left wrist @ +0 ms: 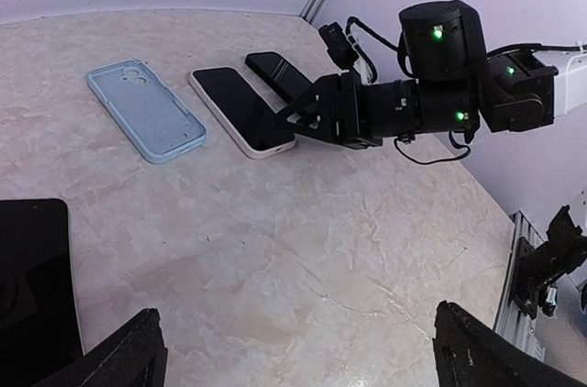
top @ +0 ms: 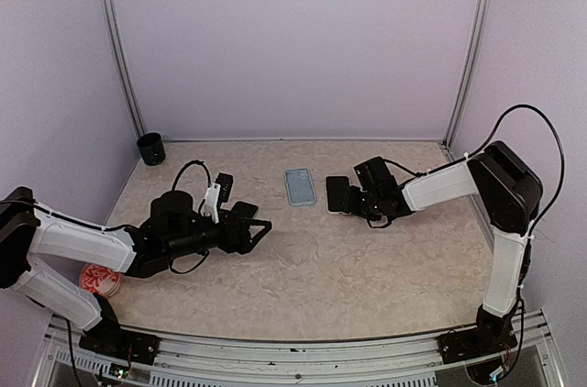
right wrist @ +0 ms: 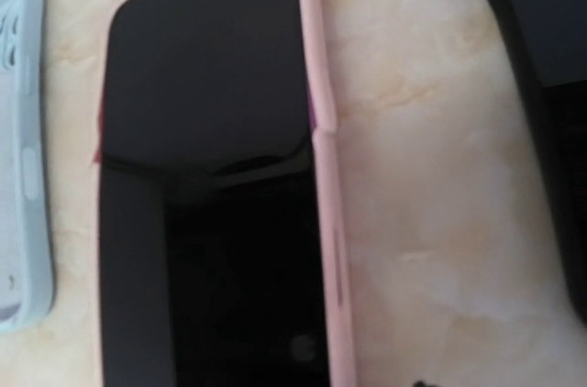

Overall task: Put the phone into the phone case
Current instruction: Place the phone with the phone case at the center of the board, then move the phone with the phone case to the center of the board.

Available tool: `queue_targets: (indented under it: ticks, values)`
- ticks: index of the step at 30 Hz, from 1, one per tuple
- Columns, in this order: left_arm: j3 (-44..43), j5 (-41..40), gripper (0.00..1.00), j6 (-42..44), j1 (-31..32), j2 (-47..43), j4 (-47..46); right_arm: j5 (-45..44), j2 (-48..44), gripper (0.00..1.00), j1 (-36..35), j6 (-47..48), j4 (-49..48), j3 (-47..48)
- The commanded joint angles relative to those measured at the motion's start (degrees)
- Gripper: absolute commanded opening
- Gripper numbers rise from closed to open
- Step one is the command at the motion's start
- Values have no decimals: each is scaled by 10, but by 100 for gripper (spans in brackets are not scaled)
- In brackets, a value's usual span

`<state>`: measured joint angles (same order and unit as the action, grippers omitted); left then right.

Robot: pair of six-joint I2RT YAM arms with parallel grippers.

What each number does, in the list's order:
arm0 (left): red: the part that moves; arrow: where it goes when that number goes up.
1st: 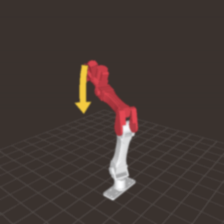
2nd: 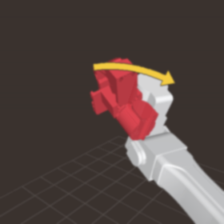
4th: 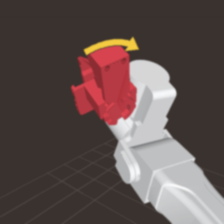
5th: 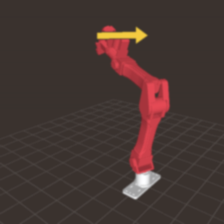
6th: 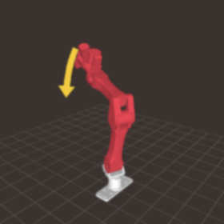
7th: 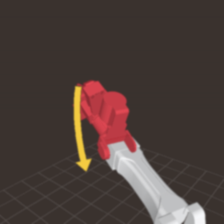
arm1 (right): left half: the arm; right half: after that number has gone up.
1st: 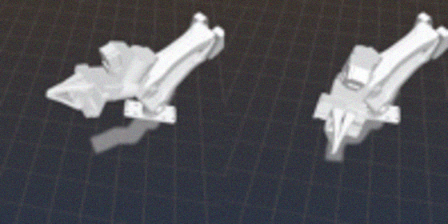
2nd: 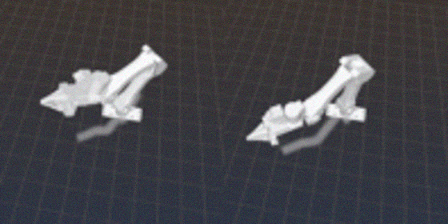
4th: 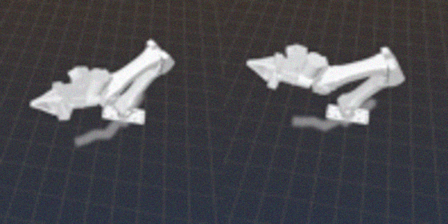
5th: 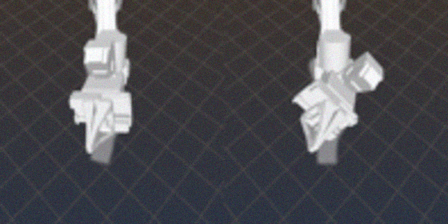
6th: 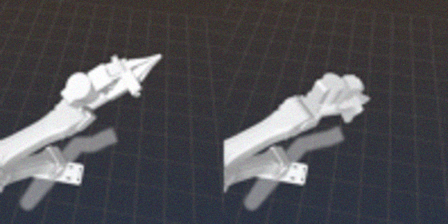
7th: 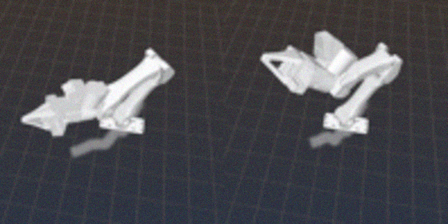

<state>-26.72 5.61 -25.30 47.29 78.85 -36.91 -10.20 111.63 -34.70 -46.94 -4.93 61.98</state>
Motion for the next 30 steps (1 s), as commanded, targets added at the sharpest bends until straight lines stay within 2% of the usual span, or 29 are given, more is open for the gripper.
queue_targets:
  ticks: [1,6,13,30]
  values:
    - [0,4,99,-1,-2,1,-19,3,-43,54,4,1,35,4]
    - [-1,6,99,-4,-2,6,-25,33,-67,55,-4,12,46,10]
    - [-5,9,99,-5,-2,16,-28,38,-54,54,-34,16,97,23]
    - [-3,5,99,-6,-2,12,-24,71,7,54,-44,-3,67,0]
